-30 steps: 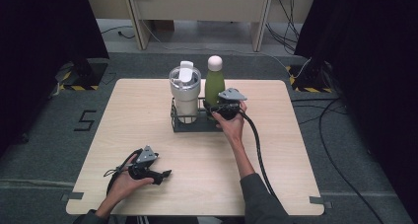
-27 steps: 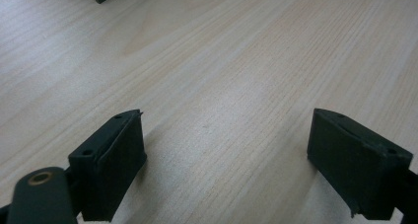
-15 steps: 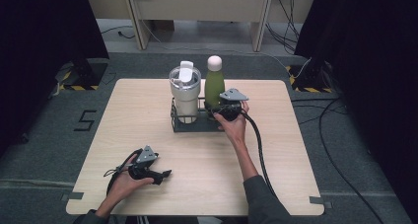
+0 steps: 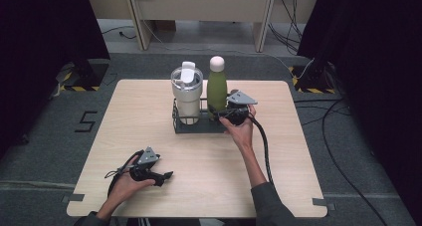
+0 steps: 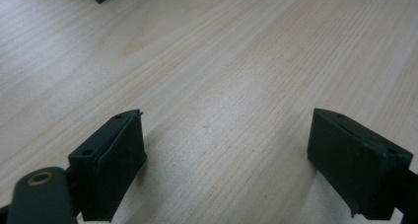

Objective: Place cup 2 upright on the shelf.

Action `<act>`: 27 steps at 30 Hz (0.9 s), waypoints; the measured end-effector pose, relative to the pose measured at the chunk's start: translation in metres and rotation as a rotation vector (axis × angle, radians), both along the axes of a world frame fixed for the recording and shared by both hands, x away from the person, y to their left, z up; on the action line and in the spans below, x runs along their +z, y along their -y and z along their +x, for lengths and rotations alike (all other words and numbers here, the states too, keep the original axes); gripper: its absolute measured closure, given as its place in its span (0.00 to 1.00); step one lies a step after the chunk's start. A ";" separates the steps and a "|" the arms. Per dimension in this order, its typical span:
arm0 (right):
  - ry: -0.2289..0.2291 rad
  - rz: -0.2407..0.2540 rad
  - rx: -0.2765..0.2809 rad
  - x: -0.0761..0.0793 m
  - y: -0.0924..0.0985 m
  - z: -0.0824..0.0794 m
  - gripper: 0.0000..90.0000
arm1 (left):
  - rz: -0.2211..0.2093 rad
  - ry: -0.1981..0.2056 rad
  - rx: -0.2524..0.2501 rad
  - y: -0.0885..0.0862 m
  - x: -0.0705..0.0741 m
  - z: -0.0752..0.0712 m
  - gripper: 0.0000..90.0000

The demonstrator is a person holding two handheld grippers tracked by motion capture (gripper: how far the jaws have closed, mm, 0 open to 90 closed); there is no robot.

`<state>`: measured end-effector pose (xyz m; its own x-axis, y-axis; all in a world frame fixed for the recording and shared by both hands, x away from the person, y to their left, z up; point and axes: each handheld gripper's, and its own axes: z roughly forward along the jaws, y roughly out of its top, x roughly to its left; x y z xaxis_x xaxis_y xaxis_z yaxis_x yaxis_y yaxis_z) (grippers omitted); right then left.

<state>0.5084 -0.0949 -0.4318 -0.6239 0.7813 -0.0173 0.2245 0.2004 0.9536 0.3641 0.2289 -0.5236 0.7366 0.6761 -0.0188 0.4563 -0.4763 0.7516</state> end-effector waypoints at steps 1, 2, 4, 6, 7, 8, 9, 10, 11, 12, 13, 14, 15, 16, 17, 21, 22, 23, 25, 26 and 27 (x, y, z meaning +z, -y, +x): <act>0.009 -0.006 0.002 0.002 0.001 -0.001 0.17 | 0.000 0.000 0.000 0.000 0.000 0.000 0.15; 0.016 -0.009 0.001 0.004 0.001 -0.002 0.16 | 0.000 0.000 0.000 0.000 0.000 0.000 0.15; 0.009 -0.013 0.002 0.006 0.002 -0.005 0.17 | 0.000 0.000 0.000 0.000 0.000 0.000 0.15; 0.004 -0.015 0.010 0.006 0.004 -0.009 0.17 | 0.000 0.000 0.000 0.000 0.000 0.000 0.15; 0.004 -0.021 0.013 0.006 0.005 -0.011 0.17 | 0.000 0.000 0.000 0.000 0.000 0.000 0.15; 0.009 -0.025 0.018 0.006 0.006 -0.014 0.17 | 0.000 0.000 0.000 0.000 0.000 0.000 0.15; 0.009 -0.023 0.020 0.007 0.007 -0.016 0.17 | 0.000 0.000 0.000 0.000 0.000 0.000 0.15; 0.014 -0.019 0.026 0.007 0.009 -0.020 0.17 | 0.000 0.000 0.000 0.000 0.000 0.000 0.15; 0.015 -0.020 0.030 0.007 0.010 -0.022 0.17 | 0.000 0.000 0.001 0.000 0.000 0.000 0.15; 0.018 -0.023 0.033 0.008 0.012 -0.025 0.17 | 0.000 0.000 0.001 0.000 0.000 0.000 0.15; 0.022 -0.024 0.036 0.009 0.013 -0.028 0.17 | 0.000 0.000 0.001 0.000 0.000 0.000 0.15; 0.025 -0.027 0.039 0.010 0.015 -0.030 0.17 | 0.000 0.000 0.001 0.000 0.000 0.000 0.15; 0.028 -0.025 0.041 0.011 0.016 -0.033 0.17 | 0.000 0.000 0.000 0.000 0.000 0.000 0.15; 0.028 -0.022 0.040 0.012 0.018 -0.037 0.17 | -0.001 0.000 0.001 0.000 0.000 0.000 0.15; 0.030 -0.022 0.041 0.013 0.020 -0.038 0.17 | 0.000 0.000 0.000 0.000 0.000 0.000 0.15; 0.039 -0.024 0.039 0.015 0.025 -0.047 0.17 | -0.001 0.000 0.001 0.000 0.000 0.000 0.15; 0.040 -0.027 0.041 0.015 0.027 -0.049 0.17 | 0.000 0.000 0.001 0.000 0.000 0.000 0.15; 0.040 -0.022 0.043 0.015 0.028 -0.051 0.17 | -0.001 0.000 0.001 0.000 0.000 0.000 0.15; 0.040 -0.024 0.041 0.014 0.031 -0.055 0.17 | -0.001 0.000 0.001 0.000 0.000 0.000 0.15; 0.043 -0.028 0.040 0.014 0.032 -0.057 0.17 | 0.000 0.000 0.001 0.000 0.000 0.000 0.15; 0.046 -0.029 0.040 0.013 0.033 -0.059 0.17 | 0.000 0.000 0.000 0.000 0.000 0.000 0.15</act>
